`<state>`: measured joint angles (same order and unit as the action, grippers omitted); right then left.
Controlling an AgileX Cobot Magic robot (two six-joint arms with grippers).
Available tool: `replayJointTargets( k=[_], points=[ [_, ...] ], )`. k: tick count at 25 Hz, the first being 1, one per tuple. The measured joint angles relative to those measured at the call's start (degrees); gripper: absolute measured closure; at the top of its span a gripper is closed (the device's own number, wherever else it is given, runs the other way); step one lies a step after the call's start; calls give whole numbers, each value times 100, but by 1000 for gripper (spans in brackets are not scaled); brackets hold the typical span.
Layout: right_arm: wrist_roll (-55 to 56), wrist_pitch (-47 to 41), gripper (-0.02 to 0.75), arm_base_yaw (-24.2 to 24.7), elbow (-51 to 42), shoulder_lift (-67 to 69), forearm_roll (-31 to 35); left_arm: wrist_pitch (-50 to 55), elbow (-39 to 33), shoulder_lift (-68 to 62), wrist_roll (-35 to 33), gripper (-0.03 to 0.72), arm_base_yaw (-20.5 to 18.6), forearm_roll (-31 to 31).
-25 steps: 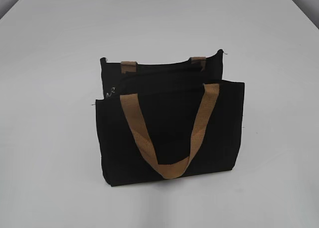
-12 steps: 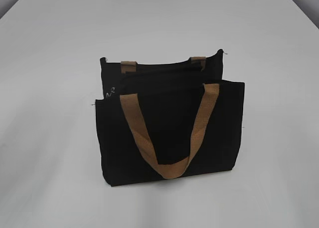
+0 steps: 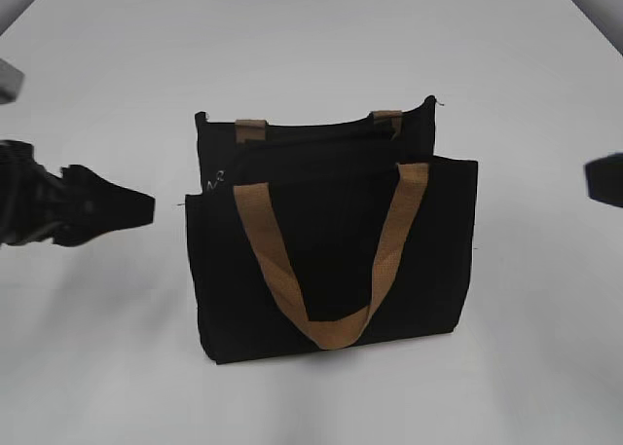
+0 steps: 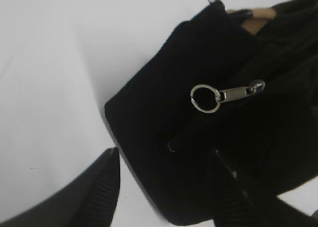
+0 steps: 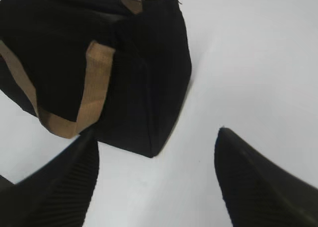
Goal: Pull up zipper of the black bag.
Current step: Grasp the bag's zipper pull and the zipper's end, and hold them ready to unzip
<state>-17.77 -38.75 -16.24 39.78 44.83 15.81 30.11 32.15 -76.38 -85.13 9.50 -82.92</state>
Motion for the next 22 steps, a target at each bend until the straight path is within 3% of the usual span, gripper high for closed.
replayJointTargets(
  k=[6, 12, 22],
  points=[
    [-398, 482, 178, -383, 708, 1424, 239, -603, 5, -872, -1523, 267, 741, -1217],
    [-617, 601, 178, -528, 1234, 2359, 270, -409, 5, -1648, -2702, 267, 821, -1602],
    [-702, 782, 178, -539, 1396, 2733, 282, 48, 779, -2353, -3107, 267, 821, -1632]
  ],
)
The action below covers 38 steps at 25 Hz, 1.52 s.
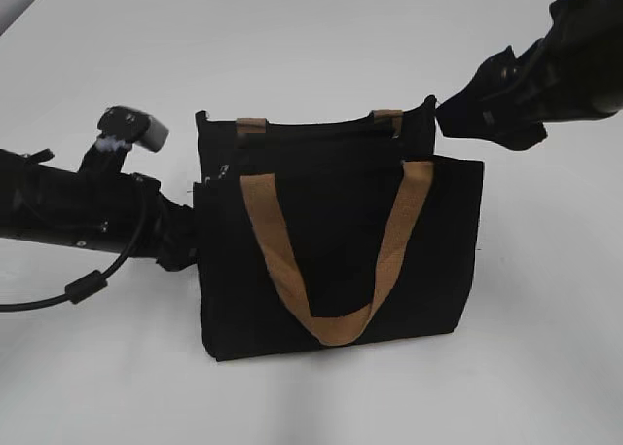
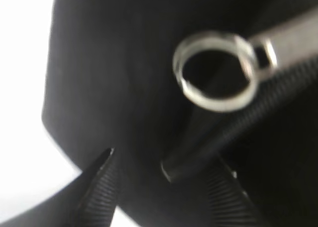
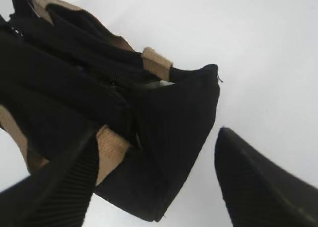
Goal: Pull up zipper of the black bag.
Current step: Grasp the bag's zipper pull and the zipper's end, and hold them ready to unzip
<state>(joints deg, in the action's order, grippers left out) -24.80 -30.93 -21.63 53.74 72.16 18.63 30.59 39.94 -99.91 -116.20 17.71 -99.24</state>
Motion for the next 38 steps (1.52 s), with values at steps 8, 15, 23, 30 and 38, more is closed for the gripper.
replayJointTargets(
  k=[8, 15, 23, 30, 38],
  points=[
    [-17, 12, 178, 0, 0, 0, 35, 138, 417, -526, -1, 564, 0, 7],
    [-734, 12, 178, 0, 2, 0, 685, 272, 417, 193, 339, 659, 0, 548],
    [-2887, 59, 192, -670, 13, 43, 2088, 81, 417, 1408, 2763, 659, 0, 3268],
    [-3275, 482, 294, -1426, 135, 524, 2297, 382, 417, 2084, 4327, 659, 0, 4961],
    [-3295, 367, 342, -1605, 1255, 1702, 2319, 547, 417, 2789, 4528, 659, 0, 5156]
  ],
)
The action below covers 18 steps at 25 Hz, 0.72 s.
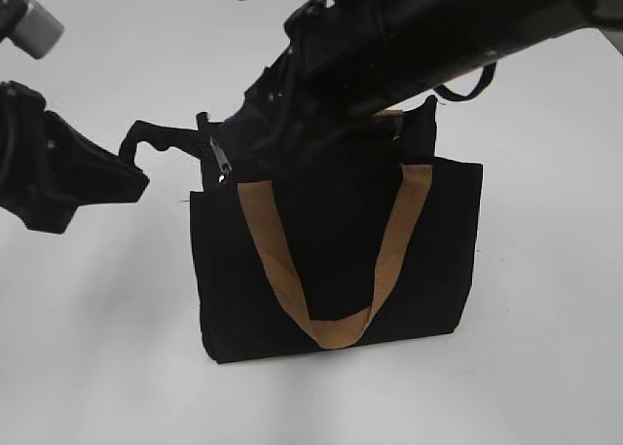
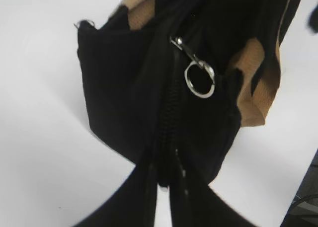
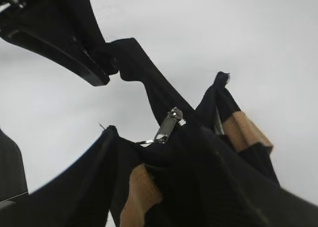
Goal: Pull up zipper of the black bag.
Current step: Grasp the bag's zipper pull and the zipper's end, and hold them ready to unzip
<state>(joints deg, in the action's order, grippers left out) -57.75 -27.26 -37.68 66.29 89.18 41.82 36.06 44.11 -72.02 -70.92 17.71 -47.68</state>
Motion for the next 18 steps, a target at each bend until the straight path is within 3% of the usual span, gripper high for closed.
replayJointTargets(
  k=[5, 18],
  points=[
    [-5, -420, 345, 0, 375, 552, 0, -211, 0, 407, 0, 659, 0, -125],
    [-4, -363, 373, 0, 411, 746, 0, -642, -5, 544, 0, 659, 0, -1830]
  ],
)
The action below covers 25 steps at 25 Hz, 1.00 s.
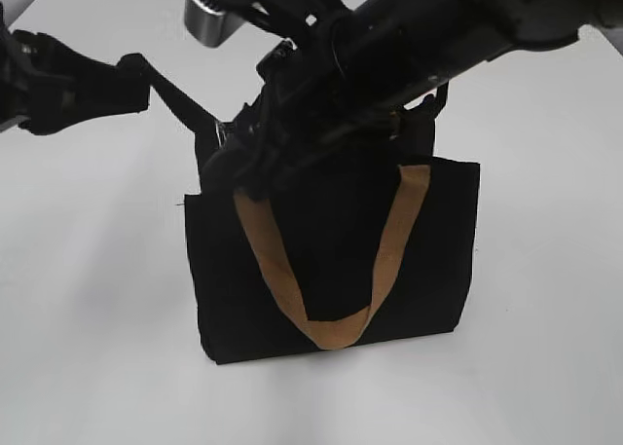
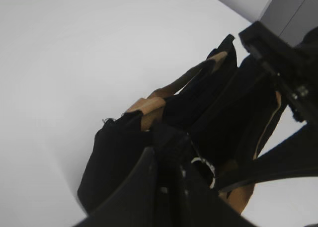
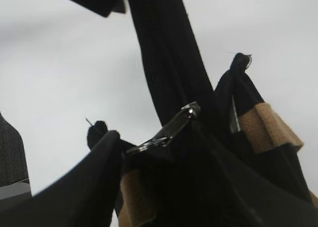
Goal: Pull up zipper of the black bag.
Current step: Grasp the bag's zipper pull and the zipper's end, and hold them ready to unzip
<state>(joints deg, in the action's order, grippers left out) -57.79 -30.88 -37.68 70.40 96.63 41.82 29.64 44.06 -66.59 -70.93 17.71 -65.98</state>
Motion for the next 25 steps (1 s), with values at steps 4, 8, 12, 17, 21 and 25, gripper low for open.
replayJointTargets(
  k=[4, 8, 12, 17, 21, 25],
  points=[
    [0, 81, 374, 0, 5, 143, 0, -6, 0, 0, -5, 659, 0, -412],
    [32, 213, 376, 0, 11, 169, 4, 12, 0, -6, -11, 659, 0, -720],
    [99, 392, 391, 0, 11, 169, 4, 60, 0, -6, -16, 659, 0, -856],
    [100, 400, 538, 0, 11, 169, -1, 83, 0, -6, -16, 659, 0, -874],
    [106, 384, 653, 0, 11, 169, -96, 57, 0, -6, -20, 659, 0, -668],
    [253, 189, 727, 0, 11, 83, -419, -128, 0, -6, -20, 659, 0, -320]
  ],
)
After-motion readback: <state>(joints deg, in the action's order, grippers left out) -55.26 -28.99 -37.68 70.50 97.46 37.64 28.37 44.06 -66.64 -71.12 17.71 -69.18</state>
